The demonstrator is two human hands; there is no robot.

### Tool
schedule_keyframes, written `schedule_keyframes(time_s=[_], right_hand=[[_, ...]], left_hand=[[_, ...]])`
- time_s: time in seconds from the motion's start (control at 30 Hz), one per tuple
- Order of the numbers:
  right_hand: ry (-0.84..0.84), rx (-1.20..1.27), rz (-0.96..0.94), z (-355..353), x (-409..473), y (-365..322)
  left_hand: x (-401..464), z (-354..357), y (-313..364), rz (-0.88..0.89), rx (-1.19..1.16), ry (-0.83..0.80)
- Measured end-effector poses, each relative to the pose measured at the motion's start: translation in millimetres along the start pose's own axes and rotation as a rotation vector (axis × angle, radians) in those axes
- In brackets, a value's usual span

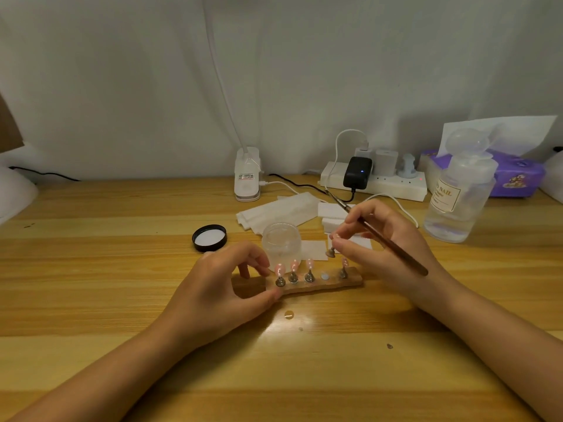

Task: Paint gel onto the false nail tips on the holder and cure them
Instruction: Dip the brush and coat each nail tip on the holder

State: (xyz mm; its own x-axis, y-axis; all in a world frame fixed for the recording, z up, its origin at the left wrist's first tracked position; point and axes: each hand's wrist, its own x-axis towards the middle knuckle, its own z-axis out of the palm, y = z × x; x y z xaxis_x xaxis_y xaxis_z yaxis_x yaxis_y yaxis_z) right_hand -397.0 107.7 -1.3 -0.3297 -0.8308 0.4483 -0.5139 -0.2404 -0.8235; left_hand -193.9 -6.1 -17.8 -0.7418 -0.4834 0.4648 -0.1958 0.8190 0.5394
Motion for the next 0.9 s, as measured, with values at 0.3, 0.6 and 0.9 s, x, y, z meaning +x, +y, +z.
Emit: schedule_keyframes(time_s=[0.3, 0.6, 0.9], right_hand=[[-0.008, -0.087, -0.329, 36, -15, -17], [0.004, -0.101, -0.408, 45, -18, -17], [0.126, 0.124, -0.338, 38, -23, -13]], left_hand=[[1, 7, 6, 0.402, 0.215, 0.180], [1, 4, 9, 0.401, 0.052, 0.183], [4, 2, 0, 0.239, -0.005, 0.279]])
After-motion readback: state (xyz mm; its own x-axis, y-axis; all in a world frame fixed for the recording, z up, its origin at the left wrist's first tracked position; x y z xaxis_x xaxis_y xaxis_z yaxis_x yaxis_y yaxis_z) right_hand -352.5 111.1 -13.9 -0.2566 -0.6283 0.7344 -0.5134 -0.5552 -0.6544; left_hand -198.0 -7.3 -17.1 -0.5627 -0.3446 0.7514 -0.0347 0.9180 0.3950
